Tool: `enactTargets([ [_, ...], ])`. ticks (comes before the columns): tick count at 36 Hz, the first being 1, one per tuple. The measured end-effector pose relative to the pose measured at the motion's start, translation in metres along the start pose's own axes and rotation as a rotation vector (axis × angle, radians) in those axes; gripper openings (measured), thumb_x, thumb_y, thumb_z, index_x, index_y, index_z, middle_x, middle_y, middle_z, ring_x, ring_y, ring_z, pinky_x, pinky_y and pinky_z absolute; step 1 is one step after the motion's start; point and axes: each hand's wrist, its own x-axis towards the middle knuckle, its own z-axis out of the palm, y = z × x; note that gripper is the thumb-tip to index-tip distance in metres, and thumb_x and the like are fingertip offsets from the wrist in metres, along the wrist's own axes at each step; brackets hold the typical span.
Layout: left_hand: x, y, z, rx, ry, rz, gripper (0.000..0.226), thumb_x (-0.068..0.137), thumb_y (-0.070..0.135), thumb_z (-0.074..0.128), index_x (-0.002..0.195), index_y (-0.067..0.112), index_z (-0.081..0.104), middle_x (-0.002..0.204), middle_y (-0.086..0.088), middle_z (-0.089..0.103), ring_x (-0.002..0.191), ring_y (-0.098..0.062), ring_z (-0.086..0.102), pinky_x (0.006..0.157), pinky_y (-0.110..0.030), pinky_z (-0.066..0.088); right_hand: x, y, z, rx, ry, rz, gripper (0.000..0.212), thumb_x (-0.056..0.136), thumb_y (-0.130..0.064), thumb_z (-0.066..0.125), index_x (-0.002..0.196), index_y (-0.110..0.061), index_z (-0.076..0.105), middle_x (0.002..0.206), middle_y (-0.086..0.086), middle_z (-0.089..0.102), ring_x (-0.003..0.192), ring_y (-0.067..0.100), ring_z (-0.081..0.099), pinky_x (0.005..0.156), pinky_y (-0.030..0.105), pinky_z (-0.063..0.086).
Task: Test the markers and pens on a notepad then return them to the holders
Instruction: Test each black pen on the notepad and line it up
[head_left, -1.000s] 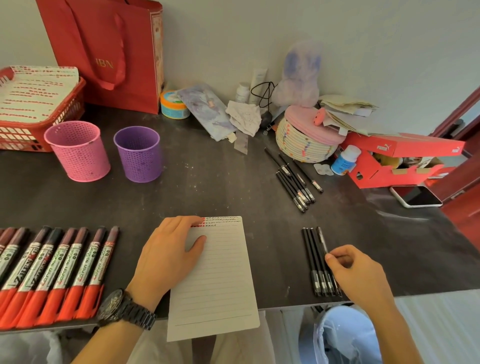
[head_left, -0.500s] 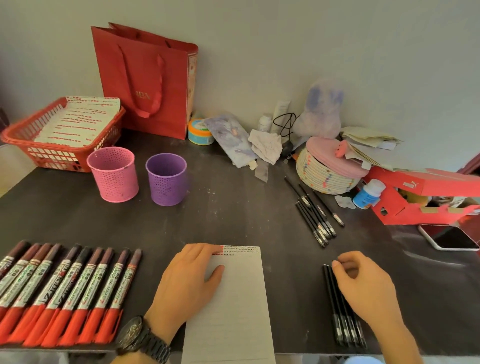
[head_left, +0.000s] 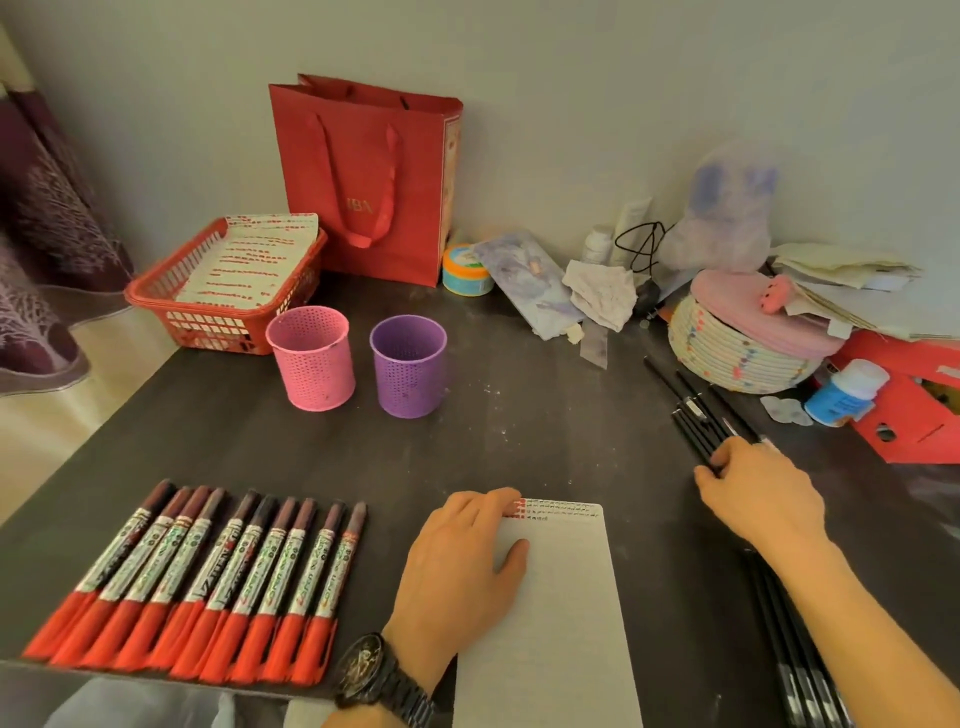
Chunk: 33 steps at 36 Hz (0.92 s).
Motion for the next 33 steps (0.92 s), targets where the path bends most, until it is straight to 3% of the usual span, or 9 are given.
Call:
enactTargets([
  [6, -0.003, 0.002, -0.003, 0.03, 0.027, 0.076, 0.041, 0.094, 0.049, 0.047, 0.134, 0.036, 0.049, 0.13, 0.02, 0.053, 0.123, -0.003, 0.044, 0.1, -0.018, 0.027, 0.001, -0.007, 0.011, -0.044, 0.082, 0.064, 0.035, 0.094, -0.051, 0.055, 0.114, -0.021, 0.053, 0.116, 0.01, 0.062, 0.103, 0.036, 0.061, 0.072, 0.04, 0.042],
  [10, -0.004, 0.003, -0.003, 0.036, 0.083, 0.114, 0.035, 0.091, 0.04, 0.053, 0.122, 0.027, 0.063, 0.123, 0.013, 0.057, 0.118, -0.01, 0.05, 0.097, -0.03, 0.043, 0.003, -0.008, 0.014, -0.079, 0.096, 0.083, 0.039, 0.095, -0.05, 0.051, 0.113, -0.016, 0.058, 0.115, 0.012, 0.063, 0.104, 0.039, 0.061, 0.074, 0.042, 0.044],
  [17, -0.003, 0.003, -0.004, 0.07, 0.074, 0.126, 0.033, 0.091, 0.04, 0.054, 0.121, 0.028, 0.062, 0.124, 0.014, 0.056, 0.118, -0.01, 0.049, 0.099, -0.032, 0.043, -0.003, -0.014, 0.009, -0.046, 0.025, 0.096, 0.038, 0.101, -0.042, 0.046, 0.116, -0.009, 0.056, 0.117, 0.017, 0.062, 0.108, 0.04, 0.059, 0.079, 0.043, 0.046],
  [20, -0.003, 0.004, -0.004, 0.075, 0.068, 0.131, 0.033, 0.092, 0.041, 0.052, 0.122, 0.029, 0.062, 0.124, 0.015, 0.055, 0.119, -0.009, 0.048, 0.1, -0.032, 0.042, -0.016, -0.017, 0.005, 0.204, 0.052, 0.059, 0.031, 0.101, -0.045, 0.045, 0.109, -0.016, 0.056, 0.094, 0.007, 0.065, 0.09, 0.031, 0.062, 0.068, 0.035, 0.044],
  [23, -0.003, 0.004, -0.003, 0.078, 0.075, 0.135, 0.033, 0.092, 0.04, 0.053, 0.121, 0.029, 0.062, 0.124, 0.015, 0.056, 0.119, -0.009, 0.048, 0.1, -0.031, 0.042, -0.039, -0.025, 0.003, 0.516, 0.063, 0.001, 0.021, 0.098, -0.042, 0.05, 0.097, -0.023, 0.058, 0.074, -0.008, 0.064, 0.068, 0.006, 0.056, 0.056, 0.025, 0.037],
  [26, -0.003, 0.005, -0.004, 0.07, 0.068, 0.129, 0.033, 0.092, 0.041, 0.053, 0.122, 0.03, 0.061, 0.125, 0.016, 0.055, 0.12, -0.007, 0.046, 0.1, -0.031, 0.041, -0.069, -0.041, 0.008, 0.874, 0.01, -0.007, 0.022, 0.093, -0.032, 0.052, 0.076, -0.023, 0.061, 0.057, -0.009, 0.058, 0.055, 0.011, 0.052, 0.057, 0.029, 0.043],
  [29, -0.003, 0.007, -0.007, 0.029, 0.08, 0.128, 0.034, 0.092, 0.044, 0.049, 0.122, 0.032, 0.058, 0.124, 0.019, 0.054, 0.12, -0.004, 0.045, 0.098, -0.025, 0.038, -0.099, -0.058, 0.014, 1.285, -0.128, -0.005, 0.04, 0.092, -0.017, 0.052, 0.053, -0.025, 0.05, 0.047, -0.006, 0.043, 0.04, 0.007, 0.038, 0.041, 0.02, 0.034],
  [33, -0.006, 0.01, -0.011, -0.042, 0.119, 0.174, 0.036, 0.092, 0.051, 0.048, 0.121, 0.032, 0.058, 0.121, 0.021, 0.055, 0.118, -0.001, 0.047, 0.097, -0.023, 0.036, -0.125, -0.071, 0.028, 1.449, -0.167, -0.119, 0.027, 0.091, -0.017, 0.054, 0.064, -0.021, 0.057, 0.052, 0.003, 0.055, 0.04, 0.012, 0.04, 0.039, 0.02, 0.033],
])
